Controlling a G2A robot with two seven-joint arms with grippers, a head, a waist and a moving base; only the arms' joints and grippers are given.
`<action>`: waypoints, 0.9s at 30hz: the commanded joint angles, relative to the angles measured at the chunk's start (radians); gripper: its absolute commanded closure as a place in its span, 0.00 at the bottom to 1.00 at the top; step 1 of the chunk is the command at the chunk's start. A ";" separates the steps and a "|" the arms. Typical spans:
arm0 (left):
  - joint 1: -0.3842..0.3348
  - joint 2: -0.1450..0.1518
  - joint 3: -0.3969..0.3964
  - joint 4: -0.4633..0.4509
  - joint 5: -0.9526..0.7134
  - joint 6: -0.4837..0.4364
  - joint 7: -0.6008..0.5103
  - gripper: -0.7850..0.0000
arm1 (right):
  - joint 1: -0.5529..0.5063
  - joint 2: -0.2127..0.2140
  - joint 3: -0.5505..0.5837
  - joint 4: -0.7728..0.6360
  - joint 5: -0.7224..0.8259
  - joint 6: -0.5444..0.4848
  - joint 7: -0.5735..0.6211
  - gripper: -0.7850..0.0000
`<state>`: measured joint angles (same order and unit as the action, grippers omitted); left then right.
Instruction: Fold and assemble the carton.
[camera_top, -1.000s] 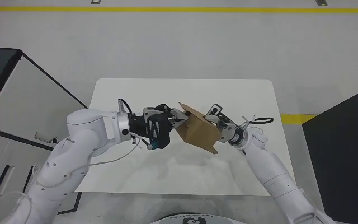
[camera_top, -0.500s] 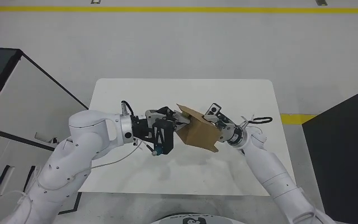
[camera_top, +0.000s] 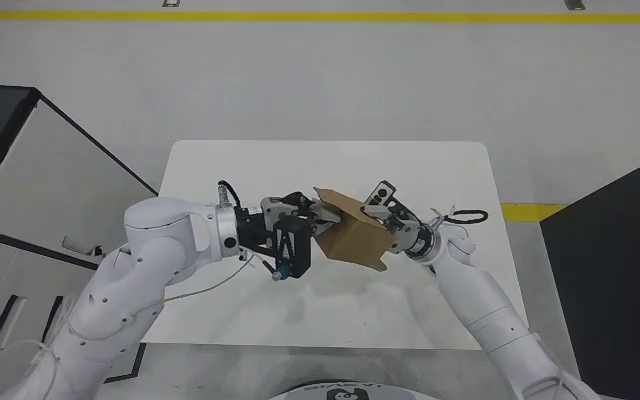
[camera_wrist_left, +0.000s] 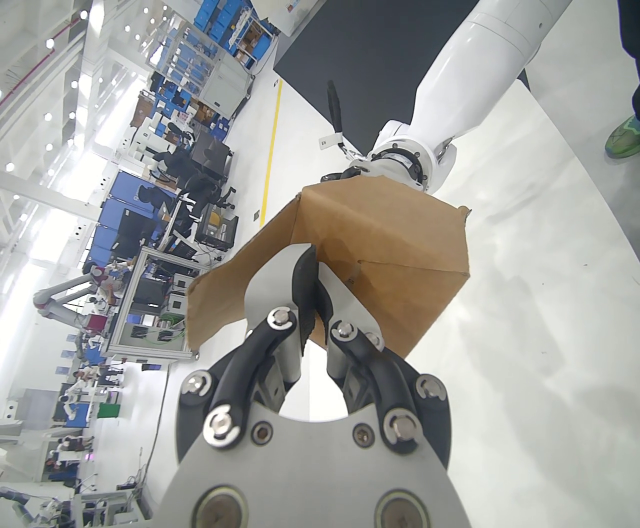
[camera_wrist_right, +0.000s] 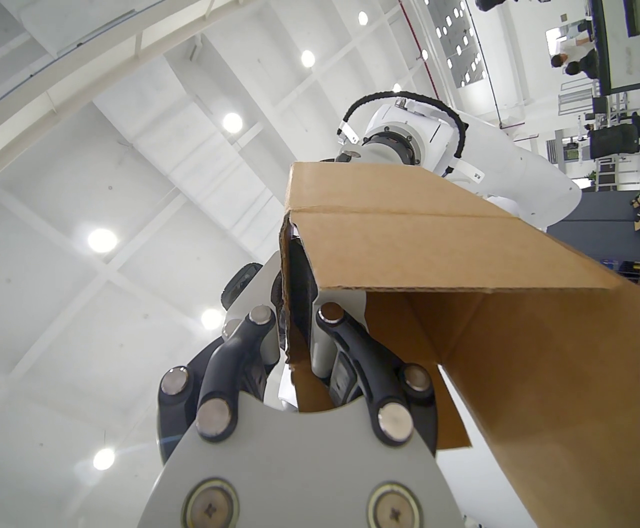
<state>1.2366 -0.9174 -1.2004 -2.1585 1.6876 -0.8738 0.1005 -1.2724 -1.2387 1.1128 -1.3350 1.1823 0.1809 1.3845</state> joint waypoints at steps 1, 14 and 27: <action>0.003 0.001 -0.006 0.002 -0.005 0.001 0.002 1.00 | 0.000 -0.001 0.001 0.000 0.004 -0.007 0.000 1.00; -0.008 0.001 0.005 0.006 0.006 -0.011 0.005 1.00 | 0.006 -0.003 0.001 -0.001 -0.011 -0.029 -0.005 1.00; -0.018 0.000 0.009 0.016 0.005 -0.001 0.006 1.00 | 0.013 -0.005 0.007 0.007 -0.014 -0.036 -0.009 1.00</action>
<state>1.2194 -0.9173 -1.1930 -2.1422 1.6919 -0.8727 0.1049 -1.2604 -1.2431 1.1211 -1.3282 1.1696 0.1440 1.3761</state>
